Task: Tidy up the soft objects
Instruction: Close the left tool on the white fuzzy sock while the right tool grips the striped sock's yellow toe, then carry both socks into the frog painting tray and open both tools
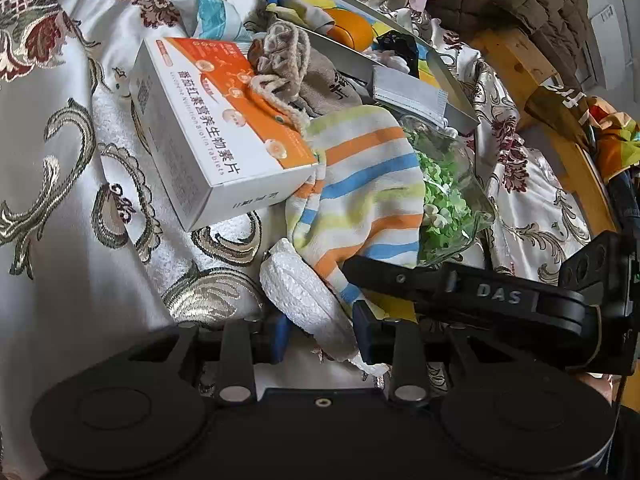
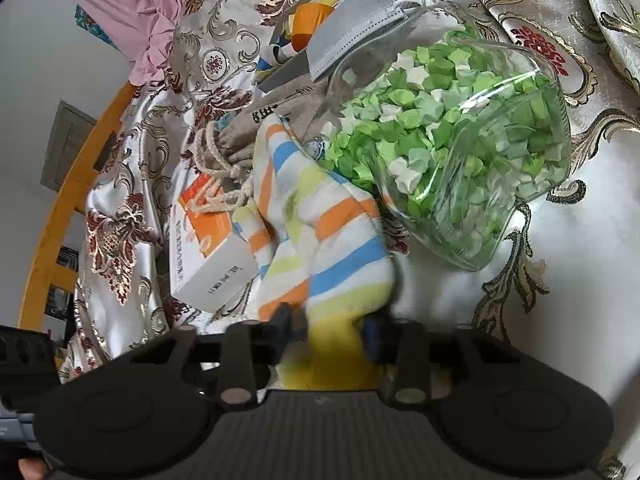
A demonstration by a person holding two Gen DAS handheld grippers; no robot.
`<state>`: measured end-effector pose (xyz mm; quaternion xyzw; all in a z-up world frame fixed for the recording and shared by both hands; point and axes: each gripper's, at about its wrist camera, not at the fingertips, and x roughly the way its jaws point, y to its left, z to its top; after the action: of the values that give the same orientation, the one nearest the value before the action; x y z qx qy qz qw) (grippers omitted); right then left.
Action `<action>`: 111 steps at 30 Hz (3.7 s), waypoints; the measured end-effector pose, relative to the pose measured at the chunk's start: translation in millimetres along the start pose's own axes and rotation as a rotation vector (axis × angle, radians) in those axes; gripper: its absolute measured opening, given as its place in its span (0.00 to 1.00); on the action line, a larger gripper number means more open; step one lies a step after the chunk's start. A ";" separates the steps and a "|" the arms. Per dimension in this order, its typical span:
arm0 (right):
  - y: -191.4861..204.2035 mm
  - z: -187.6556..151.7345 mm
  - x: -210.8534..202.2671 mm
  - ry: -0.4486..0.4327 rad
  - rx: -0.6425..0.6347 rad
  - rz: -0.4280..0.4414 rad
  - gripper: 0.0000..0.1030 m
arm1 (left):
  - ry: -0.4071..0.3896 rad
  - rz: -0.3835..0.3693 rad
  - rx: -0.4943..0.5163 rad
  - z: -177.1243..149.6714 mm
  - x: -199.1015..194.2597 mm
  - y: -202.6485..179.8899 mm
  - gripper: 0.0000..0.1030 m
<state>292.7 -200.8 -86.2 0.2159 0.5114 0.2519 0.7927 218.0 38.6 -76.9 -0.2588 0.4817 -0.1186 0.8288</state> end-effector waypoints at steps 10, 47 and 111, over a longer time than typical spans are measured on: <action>6.2 -1.1 -4.7 -0.027 -0.045 -0.005 0.21 | -0.017 0.012 0.034 -0.2 -1.6 -2.2 0.30; 96.5 -40.0 -108.0 -0.497 -0.615 -0.292 0.13 | -0.335 -0.024 0.237 -13.6 -67.5 -38.4 0.14; -74.9 262.6 -16.5 -0.552 -0.019 -0.252 0.15 | -0.342 0.076 0.253 299.8 186.6 -129.2 0.17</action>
<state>541.9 -291.6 -18.8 0.2037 0.2971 0.0878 0.9287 577.3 -58.6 -23.7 -0.1506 0.3248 -0.1014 0.9282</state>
